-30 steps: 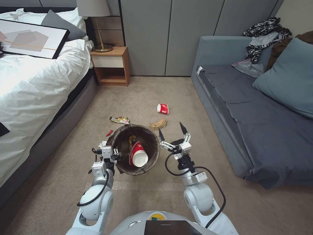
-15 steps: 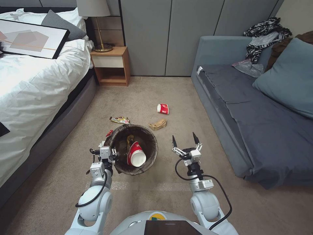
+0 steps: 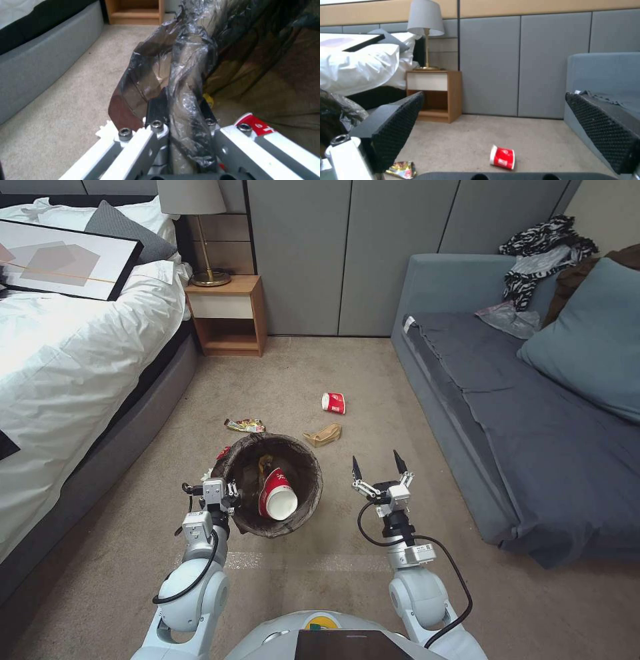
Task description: Pick up the trash bin, then pick up the garbage from the floor and place it into the trash bin.
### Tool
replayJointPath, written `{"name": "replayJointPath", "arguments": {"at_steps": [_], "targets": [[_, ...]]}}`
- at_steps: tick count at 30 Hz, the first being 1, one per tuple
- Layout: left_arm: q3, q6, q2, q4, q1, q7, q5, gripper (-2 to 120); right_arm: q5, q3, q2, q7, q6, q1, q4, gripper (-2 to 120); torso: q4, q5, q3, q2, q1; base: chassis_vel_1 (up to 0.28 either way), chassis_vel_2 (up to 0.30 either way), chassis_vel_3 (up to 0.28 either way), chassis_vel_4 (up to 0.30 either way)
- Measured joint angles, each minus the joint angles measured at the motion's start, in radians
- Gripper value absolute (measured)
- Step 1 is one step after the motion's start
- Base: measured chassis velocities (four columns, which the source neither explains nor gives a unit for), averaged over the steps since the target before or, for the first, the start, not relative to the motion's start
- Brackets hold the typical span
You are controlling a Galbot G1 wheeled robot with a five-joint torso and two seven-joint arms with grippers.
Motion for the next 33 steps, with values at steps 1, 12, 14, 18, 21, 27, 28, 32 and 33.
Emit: {"name": "replayJointPath", "arguments": {"at_steps": [1, 12, 14, 18, 21, 27, 28, 32, 33], "targets": [[0.0, 0.0, 0.0, 0.0, 0.0, 0.0, 0.001, 3, 0.0, 0.001, 0.0, -0.001, 0.0, 0.0, 0.0, 100, 0.0, 0.0, 0.0, 0.0, 0.0, -0.103, 0.079, 0.075, -0.095], [0.0, -0.001, -0.001, 0.001, 0.001, 0.0, 0.001, 3, 0.002, -0.003, 0.006, -0.003, 0.002, 0.006, -0.013, 100, 0.0002, 0.0004, 0.0, 0.0, 0.0, -0.205, 0.177, 0.182, -0.193], [-0.001, -0.001, -0.001, 0.001, 0.002, -0.001, 0.001, 3, 0.002, -0.004, 0.007, -0.005, 0.003, 0.007, -0.014, 100, 0.0005, 0.0001, 0.0, 0.0, 0.0, -0.263, 0.252, 0.27, -0.268], [-0.002, -0.001, -0.002, 0.001, 0.002, -0.001, 0.001, 3, 0.002, -0.006, 0.009, -0.007, 0.003, 0.012, -0.015, 100, 0.0, -0.0002, 0.0, 0.0, 0.0, -0.264, 0.284, 0.283, -0.267], [-0.001, -0.001, -0.003, 0.001, 0.002, -0.001, 0.001, 3, 0.002, -0.008, 0.01, -0.01, 0.003, 0.015, -0.015, 100, 0.0004, 0.0, 0.0, 0.0, 0.0, -0.314, 0.338, 0.338, -0.331], [-0.001, -0.001, -0.004, 0.002, 0.0, -0.001, 0.001, 3, 0.002, -0.008, 0.01, -0.018, 0.007, 0.016, -0.019, 100, 0.0002, -0.0002, 0.0, 0.0, 0.0, -0.366, 0.355, 0.361, -0.36], [-0.001, -0.001, -0.004, 0.003, -0.001, -0.001, 0.001, 3, 0.002, -0.007, 0.01, -0.021, 0.009, 0.016, -0.02, 100, 0.0, -0.0002, 0.0, 0.0, 0.0, -0.364, 0.365, 0.333, -0.355], [-0.001, -0.002, -0.004, 0.004, -0.001, -0.001, 0.001, 3, 0.001, -0.01, 0.011, -0.03, 0.033, 0.023, -0.028, 100, 0.0001, -0.0002, 0.0, 0.0, 0.0, -0.345, 0.337, 0.328, -0.334], [-0.001, -0.002, -0.004, 0.004, -0.001, -0.001, 0.001, 3, 0.001, -0.01, 0.011, -0.03, 0.033, 0.023, -0.028, 100, 0.0001, -0.0002, 0.0, 0.0, 0.0, -0.302, 0.325, 0.322, -0.276]]}}
